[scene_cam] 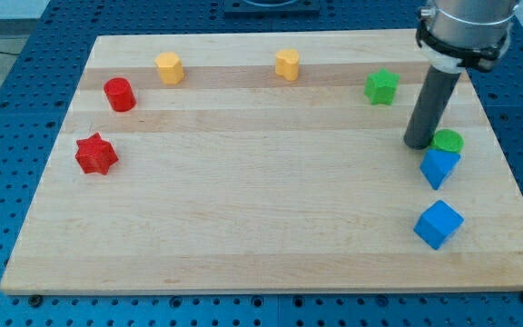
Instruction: Separate green circle from the blue triangle
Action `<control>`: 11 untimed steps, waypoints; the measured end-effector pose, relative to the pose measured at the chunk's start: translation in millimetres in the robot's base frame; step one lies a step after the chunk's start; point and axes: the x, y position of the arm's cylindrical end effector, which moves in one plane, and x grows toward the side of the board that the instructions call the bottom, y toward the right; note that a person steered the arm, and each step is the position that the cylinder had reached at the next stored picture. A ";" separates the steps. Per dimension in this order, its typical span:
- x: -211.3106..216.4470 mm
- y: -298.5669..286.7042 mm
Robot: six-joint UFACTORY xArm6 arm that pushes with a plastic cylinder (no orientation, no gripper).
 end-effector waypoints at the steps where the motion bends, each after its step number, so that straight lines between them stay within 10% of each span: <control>1: -3.0 -20.0; 5: -34.7 123.6; 11: 48.4 61.3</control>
